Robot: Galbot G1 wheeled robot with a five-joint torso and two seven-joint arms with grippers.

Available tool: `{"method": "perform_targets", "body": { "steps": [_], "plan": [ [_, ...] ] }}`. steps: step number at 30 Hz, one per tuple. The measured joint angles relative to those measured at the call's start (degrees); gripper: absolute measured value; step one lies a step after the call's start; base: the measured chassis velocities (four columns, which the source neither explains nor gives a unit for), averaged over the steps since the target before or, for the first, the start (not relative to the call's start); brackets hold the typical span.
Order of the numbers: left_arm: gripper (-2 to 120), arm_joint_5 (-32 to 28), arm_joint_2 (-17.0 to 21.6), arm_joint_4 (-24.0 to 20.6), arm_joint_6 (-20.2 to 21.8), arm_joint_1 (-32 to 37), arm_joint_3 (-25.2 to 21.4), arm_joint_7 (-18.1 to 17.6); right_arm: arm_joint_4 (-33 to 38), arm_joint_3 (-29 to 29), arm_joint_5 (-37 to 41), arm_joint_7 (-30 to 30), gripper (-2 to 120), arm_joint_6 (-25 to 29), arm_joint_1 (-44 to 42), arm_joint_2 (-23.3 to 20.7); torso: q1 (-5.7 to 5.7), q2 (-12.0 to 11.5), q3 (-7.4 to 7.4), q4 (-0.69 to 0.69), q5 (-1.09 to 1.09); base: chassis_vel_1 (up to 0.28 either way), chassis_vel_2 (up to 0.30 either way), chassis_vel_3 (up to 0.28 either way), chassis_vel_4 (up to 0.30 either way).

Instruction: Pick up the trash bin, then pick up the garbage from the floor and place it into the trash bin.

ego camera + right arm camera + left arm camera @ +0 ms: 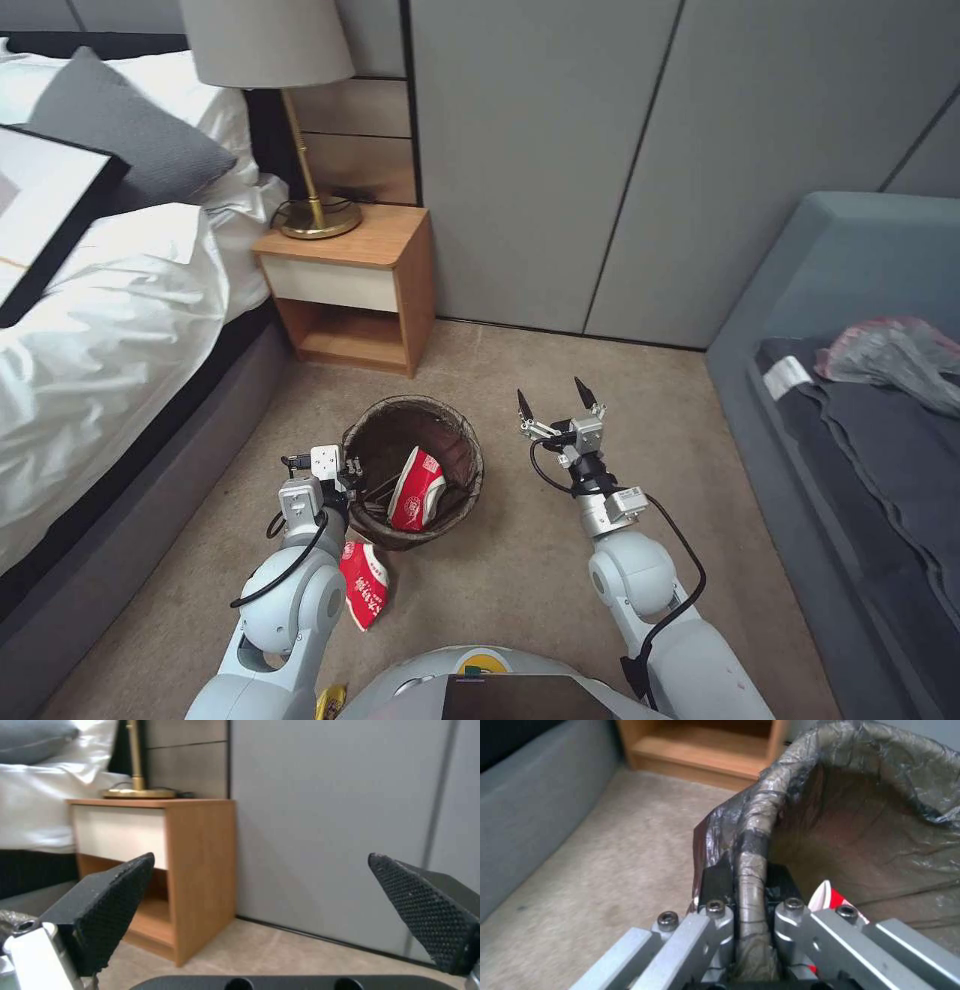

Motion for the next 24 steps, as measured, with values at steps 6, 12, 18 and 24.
{"method": "perform_targets", "body": {
  "steps": [6,12,18,24],
  "plan": [
    [4,-0.08,-0.04,-0.05,0.02,-0.02,-0.11,0.01,-0.32,0.03,0.01,-0.05,100,0.12,0.11,0.05,0.00,0.00,0.00,0.00,0.00,0.120,0.115,0.108,0.113],
    [4,-0.16,-0.04,-0.15,0.02,0.05,-0.36,0.00,-0.64,-0.03,0.01,-0.13,100,0.20,0.34,0.09,0.00,0.00,0.00,0.01,0.00,0.132,0.131,0.141,0.121],
    [4,-0.19,-0.11,-0.16,0.02,0.02,-0.37,0.02,-0.70,-0.02,0.02,-0.16,100,0.21,0.50,0.11,0.00,0.00,0.00,0.00,0.00,0.128,0.119,0.118,0.121],
    [4,-0.17,-0.17,0.02,-0.02,-0.03,-0.34,0.03,-0.64,-0.29,0.03,-0.29,100,0.19,0.52,0.15,0.00,0.00,0.00,0.00,0.00,0.138,0.131,0.130,0.123]
  ]
}}
